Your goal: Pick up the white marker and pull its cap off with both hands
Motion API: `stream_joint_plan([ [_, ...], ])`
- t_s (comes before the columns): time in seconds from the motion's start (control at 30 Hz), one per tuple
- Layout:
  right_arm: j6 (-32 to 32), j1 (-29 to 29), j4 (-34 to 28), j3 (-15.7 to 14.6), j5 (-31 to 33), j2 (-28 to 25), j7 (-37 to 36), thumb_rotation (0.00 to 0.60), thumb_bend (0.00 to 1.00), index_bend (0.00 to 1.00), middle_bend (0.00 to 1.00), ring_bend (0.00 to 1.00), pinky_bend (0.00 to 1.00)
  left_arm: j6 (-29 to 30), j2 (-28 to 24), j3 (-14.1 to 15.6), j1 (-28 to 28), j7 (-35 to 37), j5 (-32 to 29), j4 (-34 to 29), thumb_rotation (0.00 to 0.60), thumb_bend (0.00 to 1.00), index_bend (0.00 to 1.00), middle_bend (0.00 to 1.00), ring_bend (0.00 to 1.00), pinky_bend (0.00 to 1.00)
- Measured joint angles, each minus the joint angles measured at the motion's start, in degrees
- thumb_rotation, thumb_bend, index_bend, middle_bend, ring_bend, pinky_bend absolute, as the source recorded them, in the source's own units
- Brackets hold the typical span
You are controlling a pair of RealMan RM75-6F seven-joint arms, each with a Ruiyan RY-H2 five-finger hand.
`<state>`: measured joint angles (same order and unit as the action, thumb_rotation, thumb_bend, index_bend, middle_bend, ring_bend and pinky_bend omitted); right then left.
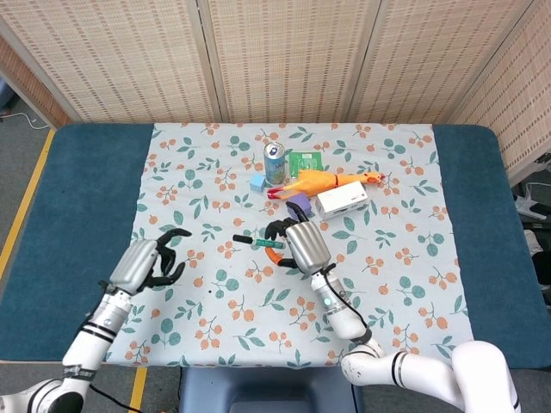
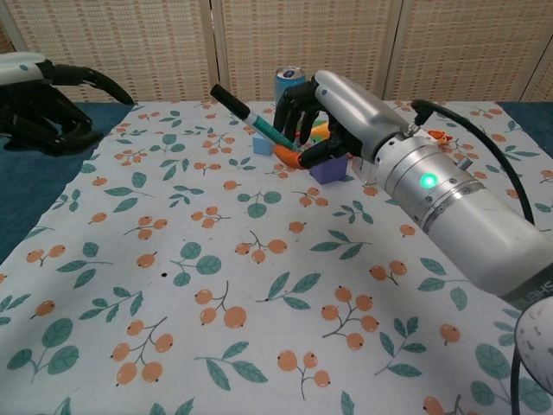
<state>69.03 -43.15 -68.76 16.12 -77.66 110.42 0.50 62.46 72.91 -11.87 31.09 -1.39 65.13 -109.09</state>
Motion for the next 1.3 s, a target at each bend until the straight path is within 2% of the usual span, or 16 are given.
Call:
stream_joint_plan([
  [0.13, 0.2, 0.2, 3.1, 0.1, -0.3, 1.7, -3.5, 0.6, 0.37, 0.83, 0.74, 0.49, 0.11, -0.1, 5.2, -1.5, 3.1, -6.0, -4.4, -1.3, 0.6, 0.38, 0.23, 0.84, 0.72, 0.96],
  [0.23, 0.2, 0.1, 4.8, 0.5, -0.3, 3.1, -5.6, 0.6, 0.37, 0.83, 0.74, 0.49, 0.11, 1.4, 8.5, -2.9, 4.7, -8.4, -6.2, -1.6, 0.6, 0.37, 0.26, 0.86, 0.74, 0.98],
  [0.47, -0.1, -0.5, 7.5, 0.4, -0.7, 6.1, -8.7, 0.6, 0.37, 0.83, 0.74, 0.49, 0.12, 4.9, 13.5, -6.8, 8.0, -12.9, -10.3, 0.6, 0.6, 0.37, 0.29, 0.87, 0.75, 0.99],
  [0.63, -0.2, -0.8, 7.7, 0.7, -0.9, 6.9, -9.3, 0.6, 0.37, 0.83, 0.74, 0.49, 0.13, 5.0, 13.8, -7.4, 9.1, -14.8, -12.4, 1.2, 0.6, 0.36, 0.3, 0.86, 0.75, 0.99],
  [0.77, -0.8, -1.0, 6.6, 1.4, -0.3, 6.8, -9.2, 0.6, 0.37, 0.83, 0.74, 0.49, 0.13, 3.9, 13.2, -7.0, 9.9, -16.1, -13.7, 1.4, 0.6, 0.35, 0.35, 0.86, 0.75, 0.99],
  [0.97, -1.2, -1.0, 5.3, 1.9, 0.2, 6.5, -8.1, 0.6, 0.37, 0.83, 0.74, 0.49, 0.13, 3.8, 14.1, -6.6, 10.6, -16.2, -13.8, 3.0, 0.6, 0.35, 0.4, 0.87, 0.75, 0.99],
  [1.3, -1.8, -1.3, 6.5, 2.4, 1.1, 8.0, -6.9, 0.6, 0.37, 0.83, 0.74, 0.49, 0.13, 4.6, 15.7, -6.8, 10.8, -13.5, -11.6, 3.7, 0.6, 0.37, 0.43, 0.87, 0.75, 0.99],
])
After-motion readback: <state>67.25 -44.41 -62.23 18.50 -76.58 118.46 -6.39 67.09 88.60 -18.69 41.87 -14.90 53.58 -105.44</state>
